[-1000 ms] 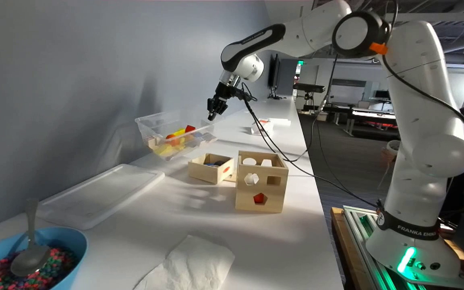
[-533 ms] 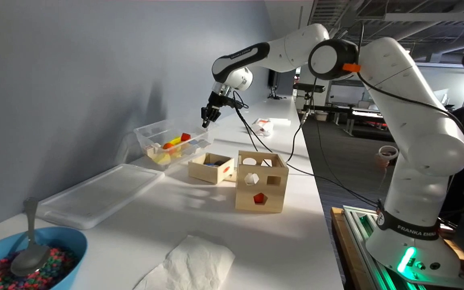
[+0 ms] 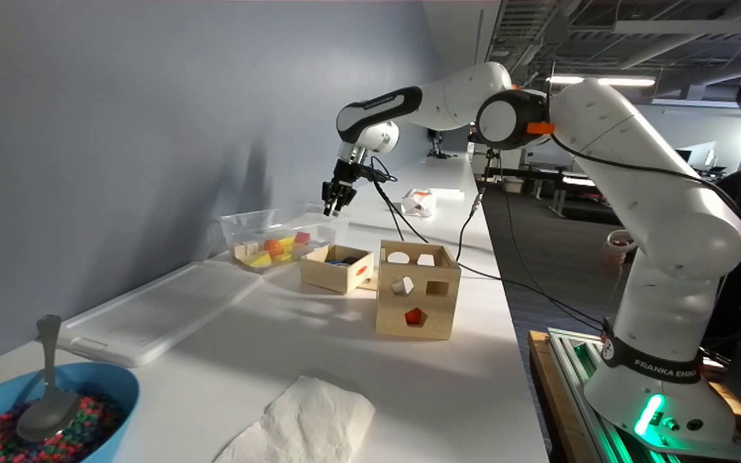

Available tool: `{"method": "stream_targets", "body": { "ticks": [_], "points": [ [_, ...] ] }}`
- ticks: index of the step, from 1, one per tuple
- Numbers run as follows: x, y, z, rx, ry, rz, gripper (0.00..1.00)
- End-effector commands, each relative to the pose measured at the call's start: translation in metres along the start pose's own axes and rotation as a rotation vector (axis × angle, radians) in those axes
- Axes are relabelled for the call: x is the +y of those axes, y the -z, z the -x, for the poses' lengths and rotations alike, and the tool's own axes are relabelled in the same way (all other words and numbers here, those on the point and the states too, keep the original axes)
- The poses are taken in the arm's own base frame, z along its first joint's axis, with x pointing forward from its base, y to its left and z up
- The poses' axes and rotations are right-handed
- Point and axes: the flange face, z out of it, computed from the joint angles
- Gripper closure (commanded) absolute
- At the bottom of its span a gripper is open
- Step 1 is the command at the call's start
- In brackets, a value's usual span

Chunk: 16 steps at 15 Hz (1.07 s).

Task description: Move the big lunchbox to the right and put the small wooden box inside the lunchbox

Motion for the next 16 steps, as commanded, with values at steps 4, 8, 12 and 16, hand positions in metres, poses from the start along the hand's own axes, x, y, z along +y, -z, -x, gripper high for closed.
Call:
{"method": "stream_targets", "body": {
  "ticks": [4,8,12,16],
  "points": [
    [-0.012,0.083,-0.013,0.034,-0.056,0.007,0.03],
    [-0.046,0.143,-0.005,0.056,0.060,-0.010,0.00],
    [-0.119,0.159,0.016,-0.009,0.199,-0.032,0.00],
    [-0.180,0.160,0.038,-0.056,0.347,-0.032,0.00]
  ]
}}
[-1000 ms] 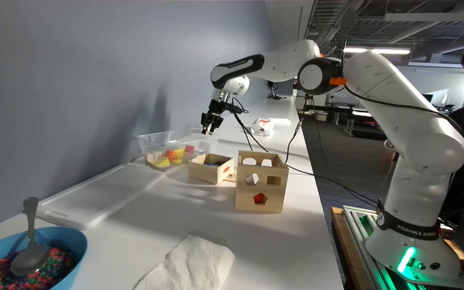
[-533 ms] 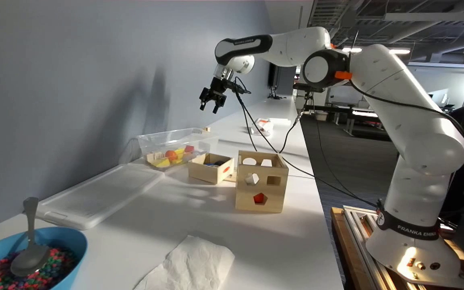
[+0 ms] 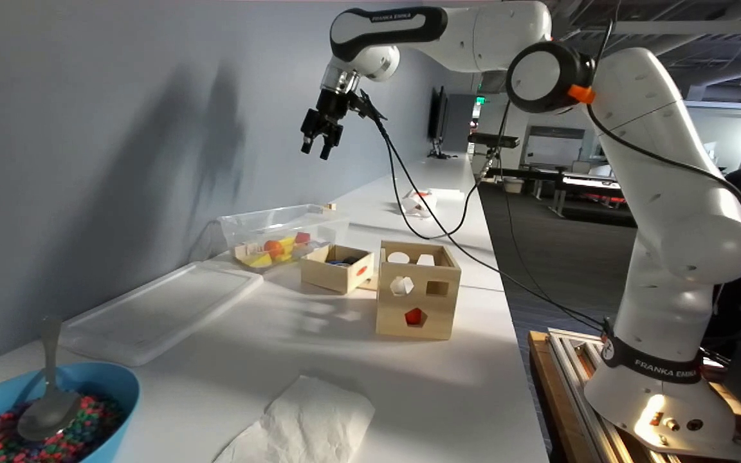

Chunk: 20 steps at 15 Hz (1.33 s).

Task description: Move the big lunchbox to the right and put the small wooden box inside the lunchbox

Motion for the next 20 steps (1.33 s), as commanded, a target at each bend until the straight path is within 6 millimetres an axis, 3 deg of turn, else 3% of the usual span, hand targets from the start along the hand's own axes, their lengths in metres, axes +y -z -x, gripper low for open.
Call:
{"method": "stream_targets", "body": {
  "ticks": [1,3,6,10,15,20],
  "points": [
    [-0.017,-0.002,0.001,-0.010,0.035,-0.002,0.00],
    [-0.037,-0.003,0.004,-0.023,0.070,-0.005,0.00],
    [-0.031,-0.003,0.011,-0.033,0.087,-0.022,0.00],
    [-0.050,0.002,0.028,-0.039,0.143,-0.039,0.00],
    [-0.086,-0.004,0.075,-0.135,0.209,-0.091,0.00],
    [-0.106,-0.031,0.120,-0.178,0.029,-0.041,0.00]
  ]
}}
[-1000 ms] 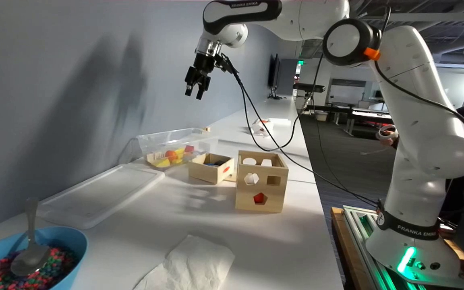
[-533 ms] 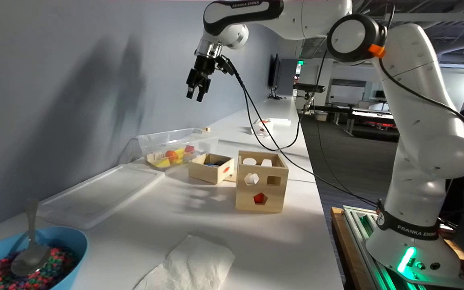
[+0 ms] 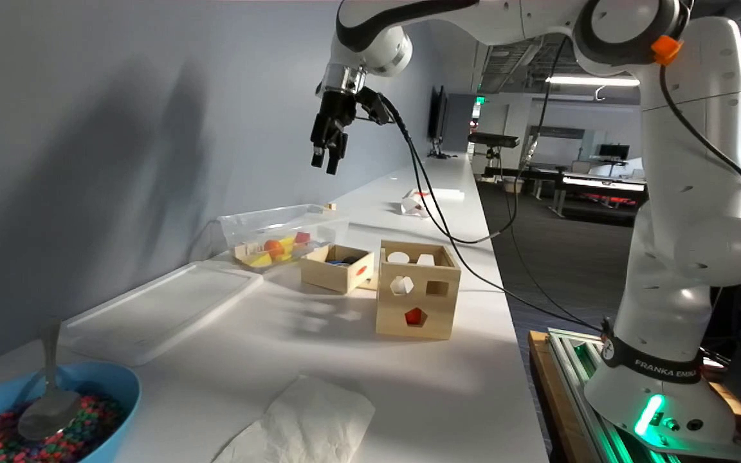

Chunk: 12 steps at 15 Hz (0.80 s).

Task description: Move the big lunchbox to the right and put the small wooden box inside the lunchbox

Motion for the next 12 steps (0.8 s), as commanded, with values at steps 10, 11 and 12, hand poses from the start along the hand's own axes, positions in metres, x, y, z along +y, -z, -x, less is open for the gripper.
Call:
{"method": "stream_targets", "body": {
  "ticks": [10,11,12],
  "points": [
    [0.021,-0.084,0.051,-0.024,-0.253,0.105,0.00],
    [0.016,-0.090,0.048,-0.026,-0.242,0.118,0.00],
    [0.005,-0.098,0.045,-0.024,-0.228,0.115,0.00]
  ]
}}
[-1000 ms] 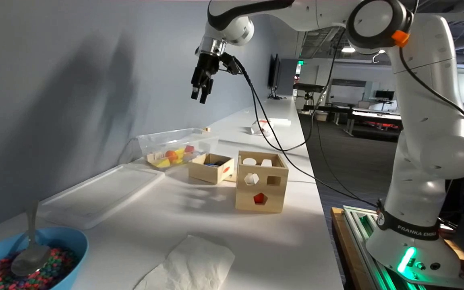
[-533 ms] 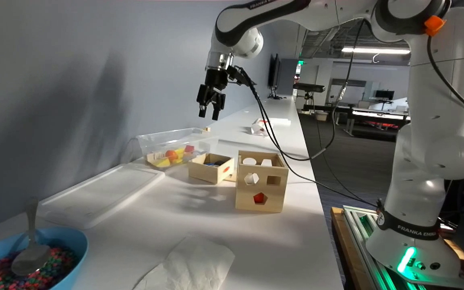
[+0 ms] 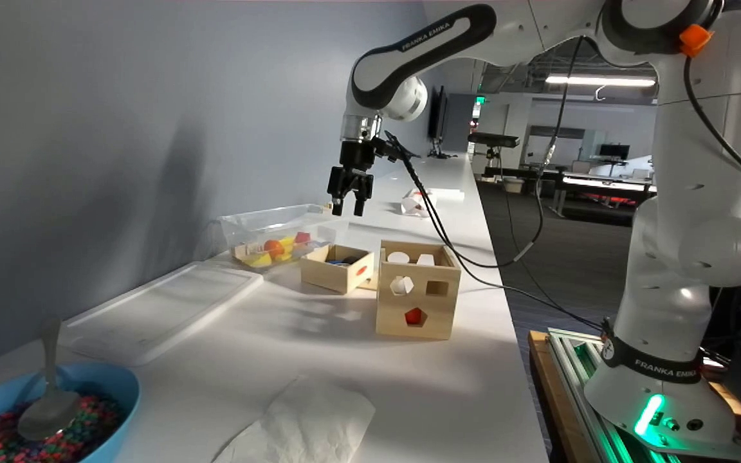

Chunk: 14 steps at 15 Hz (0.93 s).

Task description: Move the big lunchbox to the right and put the small wooden box inside the lunchbox

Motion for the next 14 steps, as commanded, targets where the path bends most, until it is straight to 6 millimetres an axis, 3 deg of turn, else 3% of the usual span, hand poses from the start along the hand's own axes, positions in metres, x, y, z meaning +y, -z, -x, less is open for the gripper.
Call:
{"method": "stream_targets", "body": {
  "ticks": [1,4,7,11,14],
  "points": [
    [-0.033,-0.016,-0.004,0.023,0.038,0.023,0.00],
    [-0.077,-0.039,-0.004,0.029,0.082,0.051,0.00],
    [-0.105,-0.057,-0.004,0.037,0.091,0.136,0.00],
    [-0.102,-0.075,-0.003,0.024,0.027,0.256,0.00],
    [-0.094,-0.091,-0.003,0.003,0.011,0.249,0.00]
  ]
}}
